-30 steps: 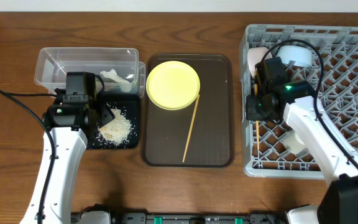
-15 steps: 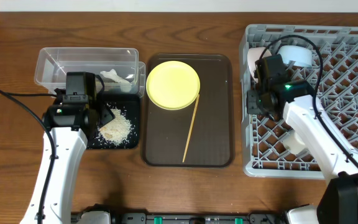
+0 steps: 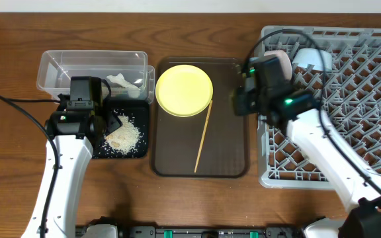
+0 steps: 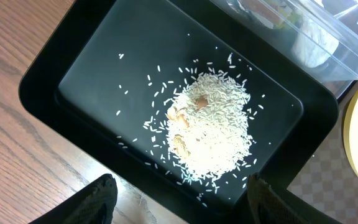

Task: Sort waste into correct bins and load items into the dishwasher rack
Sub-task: 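Reach the right gripper back and grasp the second chopstick, then drop the second chopstick into the rack beside the first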

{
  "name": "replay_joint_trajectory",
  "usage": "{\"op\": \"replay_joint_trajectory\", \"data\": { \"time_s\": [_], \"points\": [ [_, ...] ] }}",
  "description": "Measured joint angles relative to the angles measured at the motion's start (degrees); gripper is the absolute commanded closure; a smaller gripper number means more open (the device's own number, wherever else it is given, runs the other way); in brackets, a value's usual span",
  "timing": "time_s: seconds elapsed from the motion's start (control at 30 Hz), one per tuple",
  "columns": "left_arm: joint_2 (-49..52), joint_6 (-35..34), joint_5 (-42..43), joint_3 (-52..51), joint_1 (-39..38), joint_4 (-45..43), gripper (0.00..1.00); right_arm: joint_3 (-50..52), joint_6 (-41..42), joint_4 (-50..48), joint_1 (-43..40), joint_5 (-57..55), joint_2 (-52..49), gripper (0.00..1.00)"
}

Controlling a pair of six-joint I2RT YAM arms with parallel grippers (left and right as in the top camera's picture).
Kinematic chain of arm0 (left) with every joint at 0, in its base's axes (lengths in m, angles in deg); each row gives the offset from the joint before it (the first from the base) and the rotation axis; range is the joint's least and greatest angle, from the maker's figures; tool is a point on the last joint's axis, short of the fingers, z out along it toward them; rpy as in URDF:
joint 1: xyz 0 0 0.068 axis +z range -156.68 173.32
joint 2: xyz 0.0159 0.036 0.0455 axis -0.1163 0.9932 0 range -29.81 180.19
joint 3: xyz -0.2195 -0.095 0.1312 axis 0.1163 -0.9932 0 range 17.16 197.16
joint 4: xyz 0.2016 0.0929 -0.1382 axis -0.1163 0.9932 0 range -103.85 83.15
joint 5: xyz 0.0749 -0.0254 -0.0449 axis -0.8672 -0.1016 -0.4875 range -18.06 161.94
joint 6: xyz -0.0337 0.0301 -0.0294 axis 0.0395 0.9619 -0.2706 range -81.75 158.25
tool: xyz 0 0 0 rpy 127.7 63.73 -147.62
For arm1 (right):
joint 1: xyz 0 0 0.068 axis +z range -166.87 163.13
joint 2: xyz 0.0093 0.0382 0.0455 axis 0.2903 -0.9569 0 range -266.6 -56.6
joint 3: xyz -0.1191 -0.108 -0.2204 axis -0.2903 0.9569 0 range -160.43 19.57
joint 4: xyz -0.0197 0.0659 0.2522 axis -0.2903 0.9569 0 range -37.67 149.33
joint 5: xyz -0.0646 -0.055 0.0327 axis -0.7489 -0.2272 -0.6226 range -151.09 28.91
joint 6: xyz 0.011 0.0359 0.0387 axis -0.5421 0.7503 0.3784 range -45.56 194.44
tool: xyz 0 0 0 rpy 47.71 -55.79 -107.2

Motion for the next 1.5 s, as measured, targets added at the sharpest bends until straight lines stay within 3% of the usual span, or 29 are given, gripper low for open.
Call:
{"op": "replay_joint_trajectory", "data": {
  "time_s": [0.4,0.7,0.93,1.23,1.5],
  "points": [
    [0.0,0.0,0.0,0.0,0.0,-0.09,0.3,-0.04,7.28,-0.57,13.73,-5.44,-14.82,0.6],
    [0.0,0.0,0.0,0.0,-0.02,-0.13,0.3,-0.55,14.12,-0.2,15.85,-8.0,-21.29,0.7],
    [0.0,0.0,0.0,0.0,-0.02,-0.13,0.3,-0.7,18.49,3.06,15.06,-10.86,-21.27,0.99],
    [0.0,0.0,0.02,0.0,-0.02,-0.11,0.3,-0.7,18.25,4.74,8.41,-11.93,-14.47,0.99],
    [0.0,0.0,0.02,0.0,0.0,-0.15,0.3,-0.7,12.22,9.44,0.0,-12.15,2.23,0.99]
  ]
}}
